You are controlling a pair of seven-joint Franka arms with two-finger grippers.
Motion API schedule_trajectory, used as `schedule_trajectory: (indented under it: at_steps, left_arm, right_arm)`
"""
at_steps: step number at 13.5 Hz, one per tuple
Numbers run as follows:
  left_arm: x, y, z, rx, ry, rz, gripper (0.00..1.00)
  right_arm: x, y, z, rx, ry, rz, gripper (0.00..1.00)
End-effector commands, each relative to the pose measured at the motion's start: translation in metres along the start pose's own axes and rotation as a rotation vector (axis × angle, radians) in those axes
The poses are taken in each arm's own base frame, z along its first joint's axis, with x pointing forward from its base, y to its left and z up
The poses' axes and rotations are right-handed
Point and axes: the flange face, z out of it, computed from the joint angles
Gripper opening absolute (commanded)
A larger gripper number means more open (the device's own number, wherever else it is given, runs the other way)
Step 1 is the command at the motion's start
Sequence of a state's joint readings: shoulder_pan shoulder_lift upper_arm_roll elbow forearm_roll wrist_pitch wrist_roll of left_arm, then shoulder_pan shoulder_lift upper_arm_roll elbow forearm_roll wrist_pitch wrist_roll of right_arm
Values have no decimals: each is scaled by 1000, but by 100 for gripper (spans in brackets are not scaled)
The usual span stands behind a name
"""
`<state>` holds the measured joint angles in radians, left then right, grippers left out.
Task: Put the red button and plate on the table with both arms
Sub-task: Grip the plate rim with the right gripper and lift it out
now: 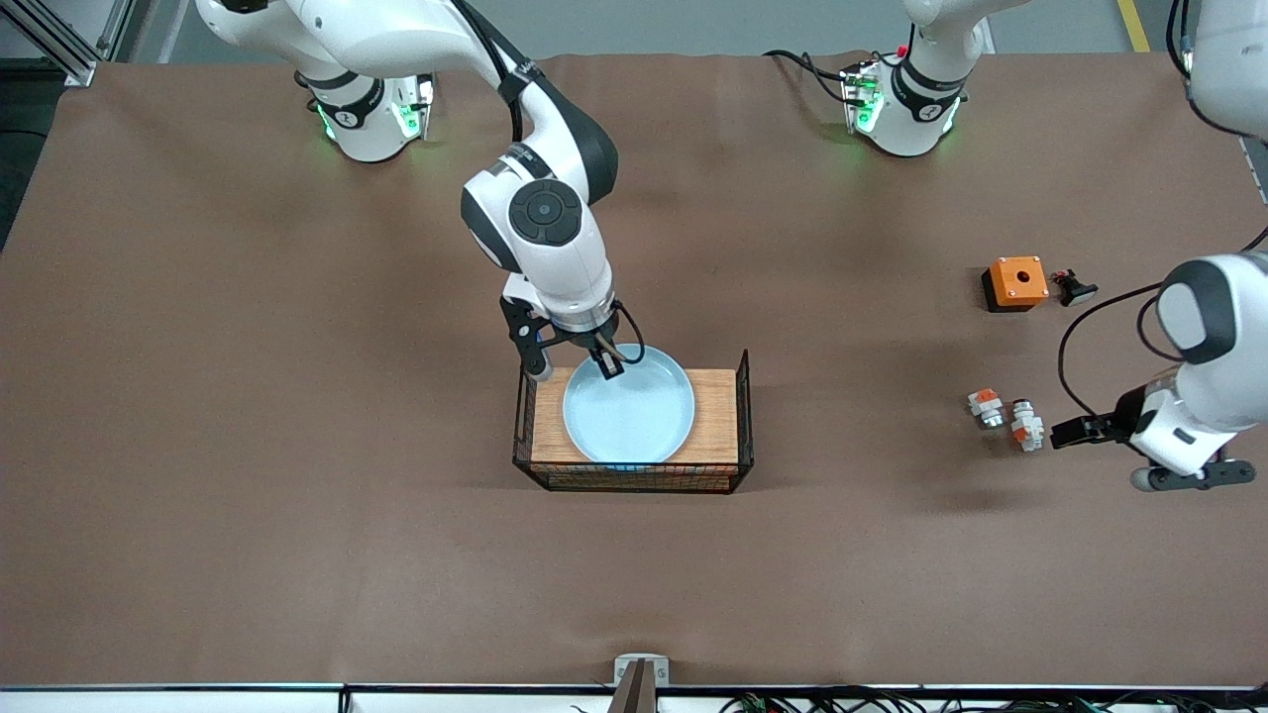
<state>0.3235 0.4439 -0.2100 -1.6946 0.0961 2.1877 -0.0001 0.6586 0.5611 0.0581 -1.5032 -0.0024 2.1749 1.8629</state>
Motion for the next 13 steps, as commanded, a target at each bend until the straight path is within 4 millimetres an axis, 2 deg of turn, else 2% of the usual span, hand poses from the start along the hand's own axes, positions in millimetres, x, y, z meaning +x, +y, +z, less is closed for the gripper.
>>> schedule_trajectory:
  at_steps: [1, 4, 6, 9, 11, 13]
  left_arm:
    - [-8, 16, -69, 23, 51, -40, 99]
    - [-21, 50, -127, 23, 59, -208, 99]
    - [-30, 62, -164, 30, 70, -246, 99]
    - [-39, 79, -223, 38, 53, -227, 99]
    - [-45, 93, -247, 40, 24, -204, 99]
    - [-55, 96, -259, 51, -2, -193, 99]
  right_arm:
    - [-5, -3, 4, 3, 26, -36, 27]
    - [-4, -3, 4, 3, 32, -41, 14]
    - [-7, -3, 3, 3, 28, -42, 5]
    - [-8, -7, -7, 19, 20, -39, 2]
    - [-8, -9, -16, -8, 27, -38, 2]
    - [-12, -10, -38, -28, 24, -38, 2]
